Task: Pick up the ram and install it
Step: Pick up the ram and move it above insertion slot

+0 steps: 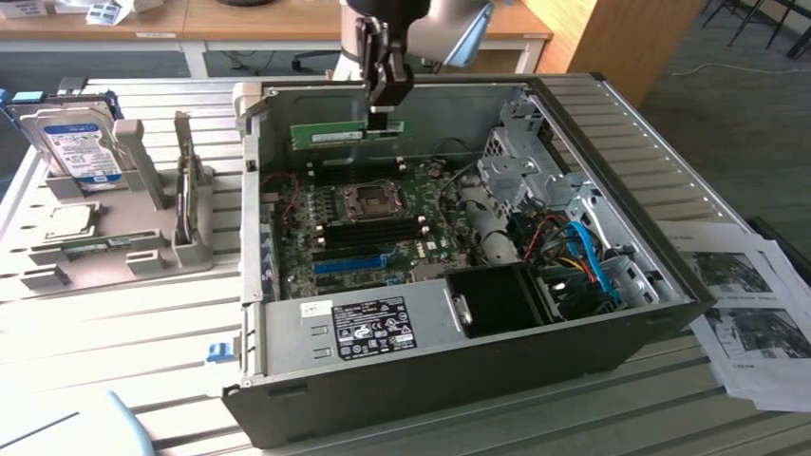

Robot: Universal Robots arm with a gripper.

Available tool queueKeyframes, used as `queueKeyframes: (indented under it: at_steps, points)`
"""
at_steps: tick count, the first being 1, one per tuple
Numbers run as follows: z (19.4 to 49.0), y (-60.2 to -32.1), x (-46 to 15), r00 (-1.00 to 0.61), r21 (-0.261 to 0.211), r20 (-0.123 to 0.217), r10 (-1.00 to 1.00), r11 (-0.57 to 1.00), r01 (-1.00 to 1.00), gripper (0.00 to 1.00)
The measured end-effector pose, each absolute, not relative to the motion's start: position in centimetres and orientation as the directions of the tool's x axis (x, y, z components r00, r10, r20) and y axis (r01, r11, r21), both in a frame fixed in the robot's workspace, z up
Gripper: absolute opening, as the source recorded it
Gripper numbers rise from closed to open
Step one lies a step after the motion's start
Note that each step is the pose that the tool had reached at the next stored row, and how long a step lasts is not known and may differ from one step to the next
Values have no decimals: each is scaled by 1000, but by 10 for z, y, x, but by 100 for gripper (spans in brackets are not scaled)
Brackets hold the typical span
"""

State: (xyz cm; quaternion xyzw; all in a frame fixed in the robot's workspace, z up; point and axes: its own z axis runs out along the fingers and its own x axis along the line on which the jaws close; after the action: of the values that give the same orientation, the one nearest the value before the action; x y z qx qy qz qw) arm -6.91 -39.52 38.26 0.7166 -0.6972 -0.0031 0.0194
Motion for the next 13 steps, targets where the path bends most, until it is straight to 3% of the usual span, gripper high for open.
queueKeyframes:
  at_steps: [13]
  points:
    - [383, -395, -44, 28, 32, 23, -999, -27, -999, 11]
